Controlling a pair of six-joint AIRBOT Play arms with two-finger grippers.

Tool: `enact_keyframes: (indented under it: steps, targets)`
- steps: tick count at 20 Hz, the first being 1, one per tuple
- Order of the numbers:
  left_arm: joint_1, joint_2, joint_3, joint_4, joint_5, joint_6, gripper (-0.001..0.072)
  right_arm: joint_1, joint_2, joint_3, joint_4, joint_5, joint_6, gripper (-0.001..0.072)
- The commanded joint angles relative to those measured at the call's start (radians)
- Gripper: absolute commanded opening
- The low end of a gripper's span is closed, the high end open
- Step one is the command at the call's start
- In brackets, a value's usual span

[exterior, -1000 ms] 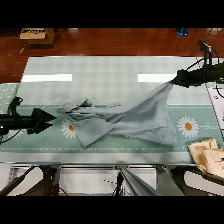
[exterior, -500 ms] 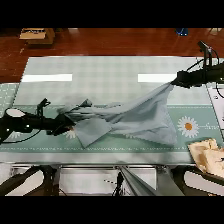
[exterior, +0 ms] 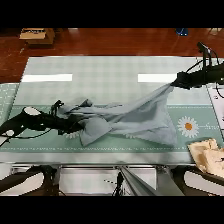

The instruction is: Fold the shirts.

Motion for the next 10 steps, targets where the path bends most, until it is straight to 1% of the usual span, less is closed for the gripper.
enact_keyframes:
  steps: [1,3,5,7,8,10]
  targets:
    - [0.026,0.1,0.06,-0.029,-0.127,0.051,0.0023,0.0,0.029,0.005,0.002,0.019,0.0,0.003]
    - [0.075,0.258,0.159,-0.056,-0.178,0.055,0.0023,0.0,0.087,0.026,0.007,0.018,0.0,0.003]
    - [0.147,0.441,0.328,-0.074,-0.187,0.054,0.0023,0.0,0.176,0.081,0.013,0.013,0.0,0.003]
    - [0.227,0.589,0.532,-0.074,-0.14,0.048,0.0023,0.0,0.278,0.179,0.026,-0.006,0.0,0.003]
    - [0.26,0.647,0.637,-0.074,-0.09,0.031,0.0023,0.0,0.33,0.238,0.055,-0.036,0.001,0.003]
    - [0.274,0.713,0.829,-0.064,0.011,0.036,0.0024,0.0,0.438,0.364,0.112,-0.153,0.006,0.0029]
